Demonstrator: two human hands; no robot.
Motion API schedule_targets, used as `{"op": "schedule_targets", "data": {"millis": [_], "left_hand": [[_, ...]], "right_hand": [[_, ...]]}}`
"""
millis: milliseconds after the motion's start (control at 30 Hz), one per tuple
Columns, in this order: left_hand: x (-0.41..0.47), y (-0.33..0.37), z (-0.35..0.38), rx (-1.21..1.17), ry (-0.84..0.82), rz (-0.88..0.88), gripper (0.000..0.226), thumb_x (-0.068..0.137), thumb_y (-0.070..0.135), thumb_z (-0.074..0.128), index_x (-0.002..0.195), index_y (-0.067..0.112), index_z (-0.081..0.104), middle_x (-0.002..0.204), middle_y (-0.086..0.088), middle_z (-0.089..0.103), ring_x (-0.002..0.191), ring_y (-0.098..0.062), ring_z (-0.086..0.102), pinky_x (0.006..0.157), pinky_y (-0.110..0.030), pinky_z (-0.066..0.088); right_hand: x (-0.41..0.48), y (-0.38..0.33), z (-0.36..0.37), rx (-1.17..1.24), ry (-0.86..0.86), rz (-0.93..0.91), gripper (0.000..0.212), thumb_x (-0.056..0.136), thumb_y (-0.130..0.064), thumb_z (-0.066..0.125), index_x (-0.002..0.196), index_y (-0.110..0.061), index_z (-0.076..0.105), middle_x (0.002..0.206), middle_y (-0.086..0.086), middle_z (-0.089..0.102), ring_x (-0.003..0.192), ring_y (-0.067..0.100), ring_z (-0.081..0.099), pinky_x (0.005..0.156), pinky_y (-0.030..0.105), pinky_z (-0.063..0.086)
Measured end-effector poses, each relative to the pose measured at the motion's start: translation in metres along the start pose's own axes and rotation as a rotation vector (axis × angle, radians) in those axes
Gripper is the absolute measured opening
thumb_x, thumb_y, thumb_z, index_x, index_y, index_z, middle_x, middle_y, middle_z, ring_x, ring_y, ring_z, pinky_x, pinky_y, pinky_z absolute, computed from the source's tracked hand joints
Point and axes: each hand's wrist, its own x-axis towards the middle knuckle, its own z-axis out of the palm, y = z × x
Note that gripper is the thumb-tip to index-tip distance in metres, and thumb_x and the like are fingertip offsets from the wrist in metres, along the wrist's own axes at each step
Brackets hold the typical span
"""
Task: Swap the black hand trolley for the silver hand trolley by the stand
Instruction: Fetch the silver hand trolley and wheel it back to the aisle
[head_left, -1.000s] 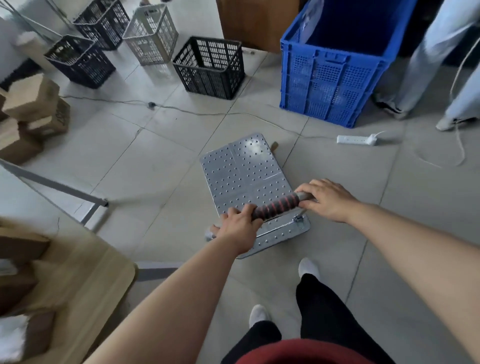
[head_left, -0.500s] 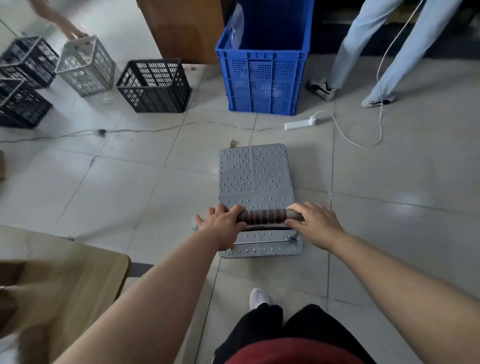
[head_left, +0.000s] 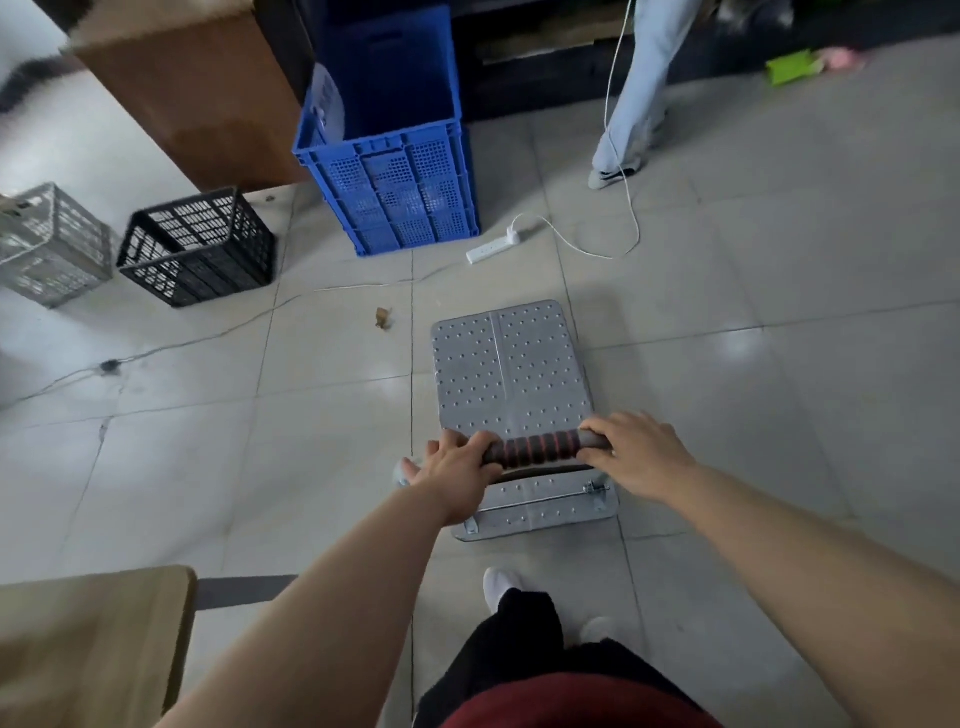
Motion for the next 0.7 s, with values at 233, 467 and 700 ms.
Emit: {"op": "schedule_targets", "data": {"millis": [233, 467, 700], "left_hand": [[0.001, 0.024, 0.006, 0.070, -0.022, 0.145, 0.031, 0.093, 0.048, 0.037, 0.124, 0.046, 0.037, 0.137, -0.002, 0.036, 0.123, -0.030, 0.034, 0.103, -0.059, 0.025], [0.020, 0.009, -0.003, 0.118, 0.001, 0.327, 0.031, 0.093, 0.046, 0.040, 0.125, 0.045, 0.041, 0.137, -0.001, 0.036, 0.124, -0.031, 0.032, 0.104, -0.064, 0.018], [0.040, -0.036, -0.026, 0.234, 0.027, 0.433, 0.031, 0.095, 0.044, 0.040, 0.126, 0.044, 0.040, 0.136, -0.005, 0.037, 0.126, -0.034, 0.031, 0.104, -0.071, 0.011]], "right_hand": [[-0.038, 0.020, 0.006, 0.061, 0.062, 0.110, 0.025, 0.087, -0.051, 0.051, 0.106, -0.035, 0.054, 0.102, -0.007, 0.060, 0.099, 0.022, 0.054, 0.072, 0.033, 0.037], [-0.057, -0.003, 0.031, 0.104, 0.165, 0.258, 0.024, 0.089, -0.046, 0.050, 0.106, -0.029, 0.054, 0.094, -0.004, 0.059, 0.090, 0.020, 0.054, 0.066, 0.030, 0.038], [-0.047, -0.069, 0.059, 0.170, 0.180, 0.475, 0.033, 0.092, -0.044, 0.047, 0.118, -0.024, 0.052, 0.104, 0.009, 0.059, 0.099, 0.031, 0.050, 0.073, 0.036, 0.040]]}}
